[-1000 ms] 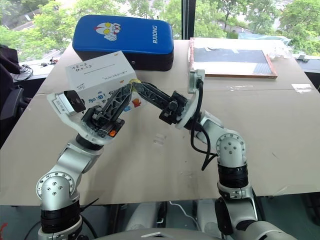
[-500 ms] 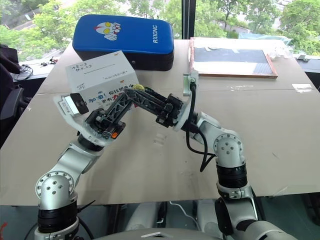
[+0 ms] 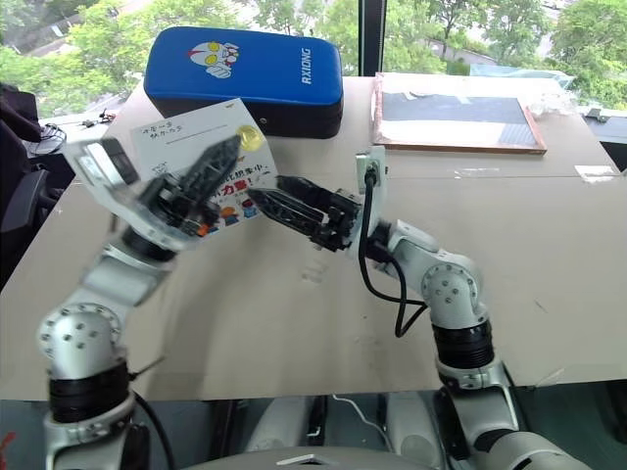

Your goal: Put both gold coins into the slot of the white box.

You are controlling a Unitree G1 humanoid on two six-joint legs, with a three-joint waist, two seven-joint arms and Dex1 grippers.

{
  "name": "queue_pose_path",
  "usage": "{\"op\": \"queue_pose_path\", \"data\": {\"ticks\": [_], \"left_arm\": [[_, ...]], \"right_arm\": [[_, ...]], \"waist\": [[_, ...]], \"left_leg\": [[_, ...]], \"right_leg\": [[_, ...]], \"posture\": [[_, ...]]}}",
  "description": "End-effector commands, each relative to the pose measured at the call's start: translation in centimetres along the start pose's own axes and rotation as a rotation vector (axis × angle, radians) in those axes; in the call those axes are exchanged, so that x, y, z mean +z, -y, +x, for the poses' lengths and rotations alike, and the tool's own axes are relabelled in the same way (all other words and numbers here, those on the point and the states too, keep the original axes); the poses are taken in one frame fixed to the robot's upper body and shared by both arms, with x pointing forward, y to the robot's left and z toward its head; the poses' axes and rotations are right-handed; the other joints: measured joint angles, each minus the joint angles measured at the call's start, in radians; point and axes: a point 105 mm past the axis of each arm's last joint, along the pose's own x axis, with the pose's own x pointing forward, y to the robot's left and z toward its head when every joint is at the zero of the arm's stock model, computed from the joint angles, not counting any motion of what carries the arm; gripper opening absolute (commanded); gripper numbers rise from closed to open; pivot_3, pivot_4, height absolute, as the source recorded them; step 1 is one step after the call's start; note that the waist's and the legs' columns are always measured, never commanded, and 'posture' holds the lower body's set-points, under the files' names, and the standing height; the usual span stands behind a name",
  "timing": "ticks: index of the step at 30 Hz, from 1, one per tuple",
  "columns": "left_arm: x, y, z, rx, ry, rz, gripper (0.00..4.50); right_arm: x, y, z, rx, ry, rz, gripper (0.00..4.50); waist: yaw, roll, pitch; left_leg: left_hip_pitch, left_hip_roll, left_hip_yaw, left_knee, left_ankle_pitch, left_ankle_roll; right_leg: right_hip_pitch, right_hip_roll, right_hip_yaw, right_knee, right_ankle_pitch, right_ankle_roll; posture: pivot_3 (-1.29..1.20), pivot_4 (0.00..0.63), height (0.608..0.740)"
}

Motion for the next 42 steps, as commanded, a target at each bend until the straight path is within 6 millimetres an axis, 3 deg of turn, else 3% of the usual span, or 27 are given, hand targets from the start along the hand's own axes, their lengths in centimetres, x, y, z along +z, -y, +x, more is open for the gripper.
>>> {"op": "queue_pose_path", "data": {"ticks": [1,6,9,12,21,28,35,38,42], "left_arm": [[3.9,-1.5,-0.7,0.011,-0.107,0.223,0.0],[8.1,-5.1,-2.1,0.025,-0.255,0.419,0.0],[9.1,-7.5,-2.9,0.035,-0.342,0.458,0.0],[8.6,-10.1,-3.6,0.04,-0.457,0.503,0.0],[6.9,-14.0,-4.3,0.055,-0.642,0.553,0.0],[5.4,-15.2,-4.4,0.08,-0.728,0.578,0.0],[5.7,-15.6,-4.3,0.117,-0.724,0.592,0.0],[5.6,-15.7,-4.6,0.131,-0.739,0.562,0.69],[5.9,-16.2,-4.6,0.179,-0.718,0.609,2.49]], "right_arm": [[2.5,-0.4,0.0,-0.014,0.035,-0.372,4.15],[3.0,-0.1,-0.2,-0.035,-0.045,-0.602,4.15],[3.8,-0.7,-0.1,-0.025,-0.047,-0.625,4.15],[4.5,-1.0,0.3,-0.048,-0.059,-0.621,4.15],[3.9,-1.4,0.4,-0.056,-0.1,-0.58,4.15],[3.4,-1.7,0.1,-0.06,-0.11,-0.572,4.15],[3.6,-2.1,0.1,-0.064,-0.106,-0.569,4.15],[3.8,-2.1,0.2,-0.064,-0.104,-0.57,4.2],[4.0,-2.0,0.4,-0.065,-0.097,-0.568,4.2]], "waist": [[-0.002,0.001,0.001],[-0.003,0.002,0.002],[-0.001,0.002,0.002],[-0.001,0.002,0.002],[0.001,0.0,0.003],[-0.001,-0.001,0.003],[-0.002,-0.001,0.003],[-0.004,-0.001,0.003],[-0.003,-0.001,0.003]], "left_leg": [[0.0,0.0,0.0,0.0,0.0,0.0],[0.001,0.001,0.003,-0.008,0.0,0.0],[-0.003,0.0,0.003,-0.01,0.0,-0.001],[-0.013,-0.001,0.002,-0.008,0.003,-0.005],[-0.018,0.0,0.006,-0.006,0.001,-0.002],[-0.018,0.001,0.003,-0.006,0.0,-0.001],[-0.016,0.001,0.0,0.0,0.0,0.0],[-0.016,0.001,0.0,0.006,0.0,0.0],[-0.016,0.001,0.0,0.01,0.0,0.0]], "right_leg": [[0.0,0.001,0.0,-0.001,-0.002,0.003],[-0.002,0.002,0.002,-0.005,0.0,0.0],[-0.006,0.002,0.001,-0.006,0.0,0.0],[-0.015,0.002,0.001,-0.006,0.0,0.0],[-0.017,0.001,-0.002,-0.007,0.0,0.001],[-0.017,0.0,-0.003,-0.005,0.0,0.001],[-0.017,-0.001,-0.003,0.004,0.0,0.001],[-0.017,0.0,-0.003,0.01,0.0,0.001],[-0.016,0.0,-0.003,0.013,0.0,0.001]], "posture": [[0.0,0.15,0.74],[0.0,0.15,0.74],[0.0,0.15,0.74],[0.0,0.15,0.74],[0.0,0.15,0.74],[0.0,0.15,0.74],[0.0,0.15,0.74],[0.0,0.15,0.74],[0.0,0.15,0.74]]}}
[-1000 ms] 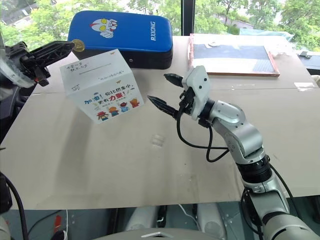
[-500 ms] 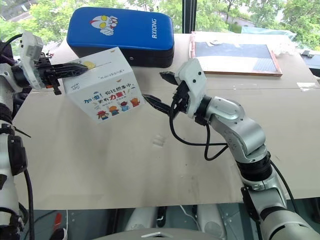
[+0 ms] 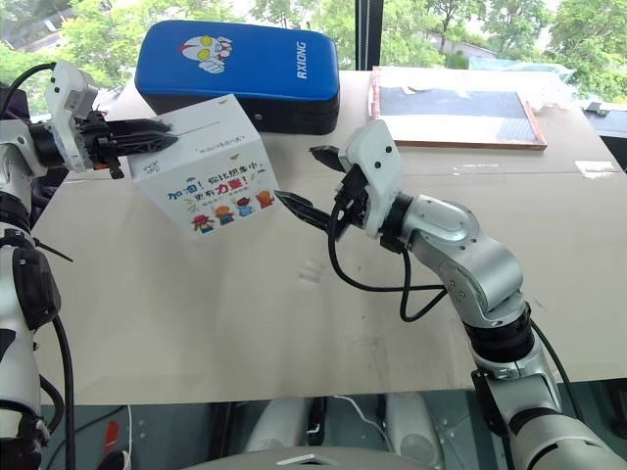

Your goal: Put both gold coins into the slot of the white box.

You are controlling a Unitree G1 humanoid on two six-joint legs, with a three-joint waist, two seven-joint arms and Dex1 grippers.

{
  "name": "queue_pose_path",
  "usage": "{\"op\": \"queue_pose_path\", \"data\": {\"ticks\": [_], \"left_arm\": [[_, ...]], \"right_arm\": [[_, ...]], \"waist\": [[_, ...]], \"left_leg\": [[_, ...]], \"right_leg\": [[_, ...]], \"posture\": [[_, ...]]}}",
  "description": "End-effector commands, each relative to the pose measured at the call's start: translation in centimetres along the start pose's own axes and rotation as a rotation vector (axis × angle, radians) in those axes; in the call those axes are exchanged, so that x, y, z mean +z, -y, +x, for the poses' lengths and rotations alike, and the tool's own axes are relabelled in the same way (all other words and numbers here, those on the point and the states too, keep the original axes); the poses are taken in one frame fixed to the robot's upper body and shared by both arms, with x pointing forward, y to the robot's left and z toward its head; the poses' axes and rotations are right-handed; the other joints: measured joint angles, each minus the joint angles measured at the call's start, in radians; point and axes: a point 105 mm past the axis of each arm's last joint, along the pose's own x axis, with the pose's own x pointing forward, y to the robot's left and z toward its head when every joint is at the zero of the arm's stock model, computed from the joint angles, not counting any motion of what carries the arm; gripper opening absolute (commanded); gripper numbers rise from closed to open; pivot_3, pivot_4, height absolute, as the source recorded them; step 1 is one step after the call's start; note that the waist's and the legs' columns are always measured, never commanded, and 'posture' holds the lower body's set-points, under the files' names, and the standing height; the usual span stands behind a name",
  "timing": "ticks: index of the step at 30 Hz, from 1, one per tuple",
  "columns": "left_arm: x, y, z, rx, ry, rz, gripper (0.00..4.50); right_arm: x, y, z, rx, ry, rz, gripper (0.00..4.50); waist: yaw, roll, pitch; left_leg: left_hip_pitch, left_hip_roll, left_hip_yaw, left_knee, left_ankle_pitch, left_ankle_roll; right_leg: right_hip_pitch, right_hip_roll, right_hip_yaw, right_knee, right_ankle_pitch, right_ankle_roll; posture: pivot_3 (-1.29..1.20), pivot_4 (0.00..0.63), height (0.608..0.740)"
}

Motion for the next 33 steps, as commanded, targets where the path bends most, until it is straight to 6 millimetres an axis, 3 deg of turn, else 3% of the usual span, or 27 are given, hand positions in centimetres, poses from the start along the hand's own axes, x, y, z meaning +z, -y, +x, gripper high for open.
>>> {"op": "queue_pose_path", "data": {"ticks": [1,2,5,9,11,14,17,22,27,31,33], "left_arm": [[-0.7,-0.8,-0.4,0.073,-0.032,-0.001,3.01],[-0.5,-0.8,-0.5,0.073,-0.021,-0.004,3.41],[1.8,-1.1,-1.0,0.08,0.071,0.015,3.41],[7.0,-0.6,-1.6,0.015,0.268,0.06,3.41],[10.1,1.3,-1.4,-0.14,0.371,0.088,3.41],[11.7,5.2,-0.6,-0.326,0.413,0.129,3.41],[10.9,9.4,0.5,-0.395,0.393,0.138,3.41],[5.9,16.8,3.8,-0.407,0.299,0.094,3.41],[2.8,21.2,4.8,-0.449,0.215,0.021,3.41],[1.3,23.0,5.7,-0.436,0.148,0.031,3.41],[1.1,23.6,5.8,-0.446,0.142,0.031,3.41]], "right_arm": [[2.0,0.0,0.0,0.001,0.066,-0.039,4.2],[2.0,0.0,0.0,0.001,0.066,-0.039,4.2],[2.0,0.1,-0.1,-0.004,0.067,-0.041,4.2],[2.1,0.8,-1.3,-0.032,0.068,-0.035,4.2],[2.1,1.9,-3.3,-0.064,0.082,-0.026,4.2],[0.8,3.5,-6.7,-0.144,-0.001,-0.033,4.2],[-1.4,4.8,-10.1,-0.242,-0.134,-0.019,4.2],[-5.7,6.7,-17.5,-0.545,-0.291,-0.047,4.2],[-8.9,5.7,-20.1,-0.663,-0.356,0.007,4.2],[-10.1,5.4,-20.9,-0.764,-0.351,0.025,4.2],[-10.5,5.2,-21.1,-0.791,-0.353,0.04,4.2]], "waist": [[0.001,0.0,0.0],[0.001,0.0,0.0],[0.001,0.0,0.0],[0.005,-0.003,0.001],[0.008,-0.003,0.001],[0.012,-0.002,0.001],[0.006,0.001,0.0],[0.005,0.0,0.0],[0.003,0.001,0.0],[0.007,0.003,0.0],[0.008,0.003,0.0]], "left_leg": [[0.0,0.0,0.0,0.001,0.0,0.0],[0.0,0.0,0.0,0.001,0.0,0.0],[0.0,0.0,0.0,0.001,0.0,0.0],[-0.003,0.0,-0.003,0.002,0.0,0.0],[-0.004,0.0,-0.004,0.002,0.0,0.0],[-0.009,-0.001,-0.007,0.003,0.0,0.0],[-0.008,-0.004,-0.004,0.003,0.002,-0.003],[-0.004,-0.004,-0.005,0.0,-0.001,0.001],[0.004,-0.003,-0.004,0.001,-0.001,0.002],[0.021,-0.003,-0.002,0.001,-0.001,0.002],[0.021,-0.003,-0.001,0.002,-0.001,0.002]], "right_leg": [[0.0,0.0,0.0,0.0,0.0,0.0],[0.0,0.0,0.0,0.0,0.0,0.0],[0.0,0.0,0.0,0.001,0.0,0.0],[0.0,0.0,-0.003,0.0,0.0,0.0],[0.0,0.0,-0.004,-0.001,0.0,0.0],[0.0,-0.004,-0.008,-0.002,0.0,0.001],[0.0,-0.01,-0.006,-0.002,-0.002,0.004],[0.001,-0.012,-0.001,-0.002,-0.003,0.004],[0.007,-0.006,0.002,0.001,-0.002,0.003],[0.023,-0.004,0.002,-0.001,-0.007,0.003],[0.023,-0.004,0.002,-0.001,-0.006,0.002]], "posture": [[0.0,0.15,0.74],[0.0,0.15,0.74],[0.0,0.15,0.74],[0.0,0.15,0.74],[0.0,0.15,0.74],[0.0,0.15,0.74],[0.0,0.15,0.74],[0.0,0.15,0.74],[0.0,0.15,0.74],[0.0,0.15,0.74],[0.0,0.15,0.74]]}}
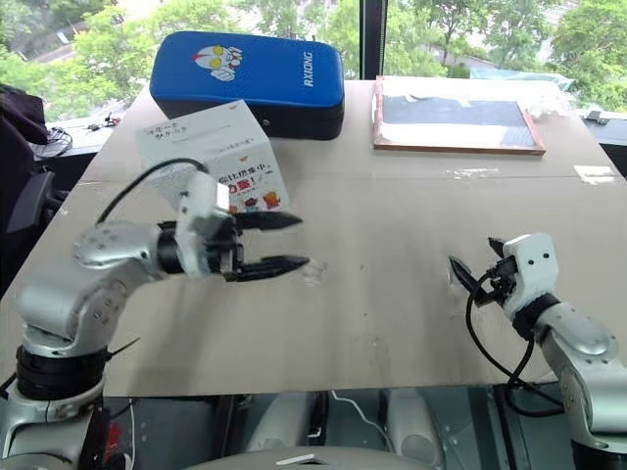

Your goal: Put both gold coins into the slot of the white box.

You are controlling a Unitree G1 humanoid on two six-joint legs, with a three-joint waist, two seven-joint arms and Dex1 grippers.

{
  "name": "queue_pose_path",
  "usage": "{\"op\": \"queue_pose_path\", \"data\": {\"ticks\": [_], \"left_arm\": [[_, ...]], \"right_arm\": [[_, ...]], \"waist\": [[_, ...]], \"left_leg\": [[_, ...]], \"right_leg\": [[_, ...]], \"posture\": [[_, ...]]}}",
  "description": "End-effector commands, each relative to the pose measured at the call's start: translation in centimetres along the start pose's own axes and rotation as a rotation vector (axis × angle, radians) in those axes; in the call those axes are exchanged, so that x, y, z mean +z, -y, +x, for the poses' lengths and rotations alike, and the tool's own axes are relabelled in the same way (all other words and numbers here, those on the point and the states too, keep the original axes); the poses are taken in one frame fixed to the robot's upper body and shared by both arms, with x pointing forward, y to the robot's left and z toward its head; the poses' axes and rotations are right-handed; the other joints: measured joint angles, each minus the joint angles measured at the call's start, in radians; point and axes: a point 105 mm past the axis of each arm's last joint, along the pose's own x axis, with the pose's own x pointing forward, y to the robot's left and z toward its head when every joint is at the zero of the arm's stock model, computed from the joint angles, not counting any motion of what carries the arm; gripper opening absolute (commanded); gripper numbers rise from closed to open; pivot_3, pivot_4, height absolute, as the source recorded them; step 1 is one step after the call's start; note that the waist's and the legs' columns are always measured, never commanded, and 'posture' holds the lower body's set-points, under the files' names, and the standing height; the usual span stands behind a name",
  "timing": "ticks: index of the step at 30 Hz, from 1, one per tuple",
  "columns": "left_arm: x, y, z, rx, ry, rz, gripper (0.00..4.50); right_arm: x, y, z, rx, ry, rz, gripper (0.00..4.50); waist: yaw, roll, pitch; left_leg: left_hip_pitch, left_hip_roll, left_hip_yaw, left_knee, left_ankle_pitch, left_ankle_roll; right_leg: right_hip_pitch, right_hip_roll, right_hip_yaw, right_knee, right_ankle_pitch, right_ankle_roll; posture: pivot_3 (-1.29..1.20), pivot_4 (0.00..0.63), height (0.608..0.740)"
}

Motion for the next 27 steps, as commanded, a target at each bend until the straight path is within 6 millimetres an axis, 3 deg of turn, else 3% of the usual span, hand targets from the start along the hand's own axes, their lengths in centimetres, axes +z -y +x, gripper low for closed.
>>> {"op": "queue_pose_path", "data": {"ticks": [1,8,11,12,18,23,27], "left_arm": [[0.6,0.7,0.4,0.006,0.001,0.052,3.41],[0.6,0.4,0.6,0.014,0.003,0.045,3.41],[0.5,-0.6,0.0,0.044,-0.018,0.065,3.47],[0.5,-0.9,-0.1,0.051,-0.019,0.069,3.47],[0.4,-1.5,-0.4,0.073,-0.022,0.075,3.47],[0.5,-1.6,-0.3,0.076,-0.002,0.066,3.47],[1.2,-2.1,0.3,0.114,0.051,0.052,3.47]], "right_arm": [[0.4,0.2,-0.4,-0.058,0.04,-0.001,4.2],[-0.8,-0.9,-0.3,-0.027,0.009,0.08,4.2],[-1.3,-1.5,-0.1,-0.002,-0.014,0.099,3.46],[-1.4,-1.7,-0.1,0.013,-0.021,0.103,2.84],[-1.4,-1.9,0.1,0.016,-0.026,0.106,0.18],[-0.9,-1.9,0.3,0.025,-0.006,0.1,0.04],[1.5,-2.5,0.7,0.061,0.102,0.235,0.04]], "waist": [[0.0,0.0,0.0],[0.001,0.0,0.0],[0.001,0.0,0.0],[0.001,0.0,0.0],[0.001,0.0,0.0],[0.001,0.0,0.0],[0.0,0.0,0.0]], "left_leg": [[0.0,0.0,0.0,0.001,0.0,0.0],[-0.001,0.0,0.001,-0.001,0.0,0.0],[-0.001,0.0,0.001,-0.002,0.0,0.0],[-0.001,0.0,0.001,-0.002,0.0,0.0],[-0.001,0.0,0.001,-0.002,0.0,0.0],[-0.001,0.0,0.001,-0.002,0.0,0.0],[-0.001,0.0,0.001,-0.002,0.0,0.0]], "right_leg": [[0.0,0.0,0.0,0.0,0.0,0.0],[-0.001,0.0,0.001,0.0,0.004,0.0],[-0.001,0.0,0.0,-0.001,0.004,0.0],[-0.001,0.0,0.0,-0.001,0.004,0.0],[-0.001,0.0,0.0,-0.001,0.003,0.0],[-0.001,0.0,0.0,-0.001,0.003,0.001],[-0.001,0.0,0.0,-0.001,0.004,0.001]], "posture": [[0.0,0.15,0.74],[0.0,0.15,0.74],[0.0,0.15,0.74],[0.0,0.15,0.74],[0.0,0.15,0.74],[0.0,0.15,0.74],[0.0,0.15,0.74]]}}
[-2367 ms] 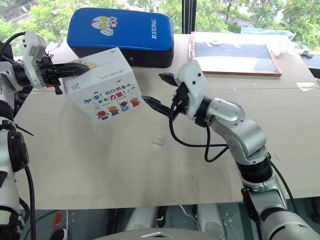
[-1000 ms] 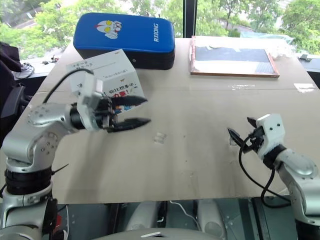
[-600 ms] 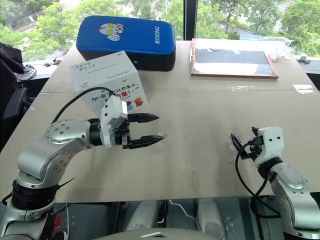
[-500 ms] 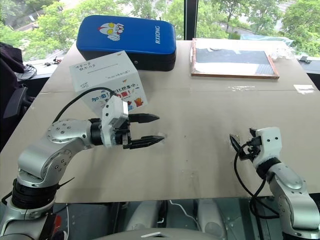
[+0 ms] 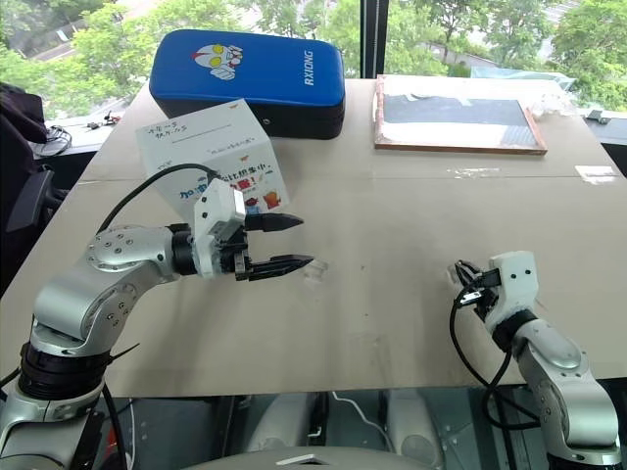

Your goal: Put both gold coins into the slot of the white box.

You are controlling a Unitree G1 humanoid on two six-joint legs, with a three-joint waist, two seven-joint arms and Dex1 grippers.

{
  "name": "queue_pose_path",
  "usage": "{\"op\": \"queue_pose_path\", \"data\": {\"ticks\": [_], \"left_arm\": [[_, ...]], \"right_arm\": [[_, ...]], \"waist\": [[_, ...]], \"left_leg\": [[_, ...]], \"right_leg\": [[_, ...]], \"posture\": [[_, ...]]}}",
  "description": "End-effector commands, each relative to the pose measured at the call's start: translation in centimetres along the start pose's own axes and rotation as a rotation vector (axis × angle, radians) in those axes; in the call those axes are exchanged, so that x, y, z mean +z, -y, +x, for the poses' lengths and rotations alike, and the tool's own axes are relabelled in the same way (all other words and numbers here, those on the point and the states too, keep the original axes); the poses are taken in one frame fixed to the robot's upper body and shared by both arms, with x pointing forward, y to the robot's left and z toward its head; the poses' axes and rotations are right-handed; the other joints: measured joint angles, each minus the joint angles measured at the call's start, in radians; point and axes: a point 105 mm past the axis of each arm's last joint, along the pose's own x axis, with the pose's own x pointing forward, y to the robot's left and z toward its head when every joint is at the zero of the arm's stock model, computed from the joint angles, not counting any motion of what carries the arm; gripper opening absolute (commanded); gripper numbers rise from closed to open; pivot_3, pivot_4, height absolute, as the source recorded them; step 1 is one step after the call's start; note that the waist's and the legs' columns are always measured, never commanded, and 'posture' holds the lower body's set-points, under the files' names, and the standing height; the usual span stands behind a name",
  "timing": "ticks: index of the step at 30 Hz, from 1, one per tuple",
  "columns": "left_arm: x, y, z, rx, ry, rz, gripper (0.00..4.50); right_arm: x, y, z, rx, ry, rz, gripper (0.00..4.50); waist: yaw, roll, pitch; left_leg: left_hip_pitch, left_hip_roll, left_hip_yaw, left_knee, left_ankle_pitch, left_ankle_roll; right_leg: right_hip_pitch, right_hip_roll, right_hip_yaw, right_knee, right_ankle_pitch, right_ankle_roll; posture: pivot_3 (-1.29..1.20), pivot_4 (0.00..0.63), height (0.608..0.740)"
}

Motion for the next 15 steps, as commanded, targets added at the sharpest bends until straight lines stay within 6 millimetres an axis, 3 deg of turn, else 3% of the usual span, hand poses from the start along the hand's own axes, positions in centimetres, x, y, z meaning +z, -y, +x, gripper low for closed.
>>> {"op": "queue_pose_path", "data": {"ticks": [1,4,9,15], "left_arm": [[2.2,-0.6,0.6,0.046,0.105,0.01,3.47],[4.0,-0.6,1.8,0.046,0.241,-0.084,3.47],[7.3,-0.1,3.2,0.008,0.6,-0.425,3.47],[9.0,-0.6,2.3,-0.054,0.922,-0.771,3.47]], "right_arm": [[3.9,-1.4,0.1,0.076,0.17,0.152,0.04],[6.8,-3.6,0.4,0.209,0.283,0.346,0.04],[12.0,-7.1,0.6,0.461,0.433,0.612,0.04],[16.0,-9.9,-0.1,0.705,0.512,0.818,0.04]], "waist": [[0.002,0.0,0.0],[0.002,0.0,0.0],[0.001,0.0,0.0],[-0.001,0.0,0.0]], "left_leg": [[0.0,0.0,0.0,0.0,0.0,0.0],[0.0,0.0,-0.001,0.0,0.0,0.0],[-0.002,0.0,-0.002,0.001,0.0,0.0],[-0.002,0.0,-0.004,0.0,0.0,0.0]], "right_leg": [[0.0,0.0,0.0,0.0,0.0,0.0],[0.0,0.0,0.0,0.0,0.001,0.0],[0.0,-0.002,0.001,0.0,0.001,-0.001],[0.0,-0.001,0.001,0.0,0.001,-0.001]], "posture": [[0.0,0.15,0.74],[0.0,0.15,0.74],[0.0,0.15,0.74],[0.0,0.15,0.74]]}}
